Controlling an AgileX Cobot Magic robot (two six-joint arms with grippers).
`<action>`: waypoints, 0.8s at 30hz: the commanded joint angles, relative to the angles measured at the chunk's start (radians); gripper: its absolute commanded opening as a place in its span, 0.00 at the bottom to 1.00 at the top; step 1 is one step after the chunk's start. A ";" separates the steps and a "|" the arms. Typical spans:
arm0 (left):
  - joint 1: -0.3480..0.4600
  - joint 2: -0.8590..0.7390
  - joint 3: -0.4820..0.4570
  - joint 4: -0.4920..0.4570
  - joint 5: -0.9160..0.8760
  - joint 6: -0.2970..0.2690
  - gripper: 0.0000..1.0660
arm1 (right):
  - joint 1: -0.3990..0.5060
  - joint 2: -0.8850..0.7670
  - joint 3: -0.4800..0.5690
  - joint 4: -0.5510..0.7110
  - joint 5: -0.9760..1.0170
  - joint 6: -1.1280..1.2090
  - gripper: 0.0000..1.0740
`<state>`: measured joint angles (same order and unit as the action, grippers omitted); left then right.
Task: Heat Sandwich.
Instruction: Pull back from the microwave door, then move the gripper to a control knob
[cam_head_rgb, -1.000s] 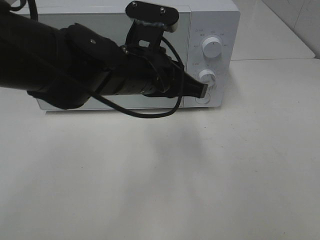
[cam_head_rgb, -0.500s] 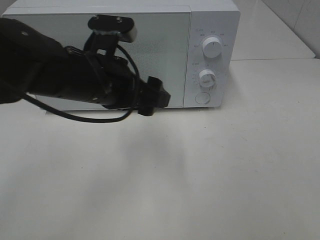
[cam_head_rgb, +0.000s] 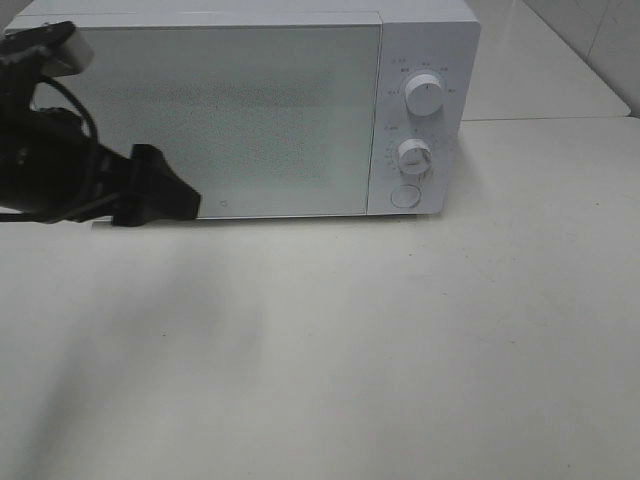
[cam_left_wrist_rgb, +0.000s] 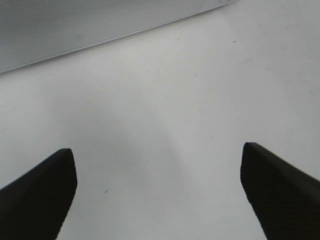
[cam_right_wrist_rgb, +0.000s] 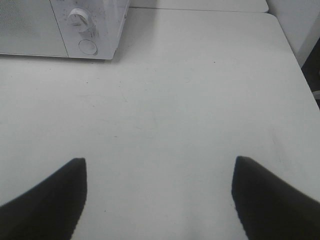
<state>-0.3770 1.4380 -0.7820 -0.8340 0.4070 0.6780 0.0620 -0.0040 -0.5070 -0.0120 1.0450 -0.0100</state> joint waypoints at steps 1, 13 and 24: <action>0.102 -0.082 0.004 0.302 0.109 -0.267 0.81 | -0.006 -0.027 0.001 -0.005 -0.010 0.002 0.71; 0.303 -0.265 0.011 0.700 0.332 -0.619 0.86 | -0.006 -0.027 0.001 -0.005 -0.010 0.002 0.71; 0.355 -0.417 0.052 0.715 0.475 -0.630 0.86 | -0.006 -0.027 0.001 -0.005 -0.010 0.002 0.71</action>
<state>-0.0270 1.0480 -0.7450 -0.1230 0.8550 0.0580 0.0620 -0.0040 -0.5070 -0.0120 1.0450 -0.0100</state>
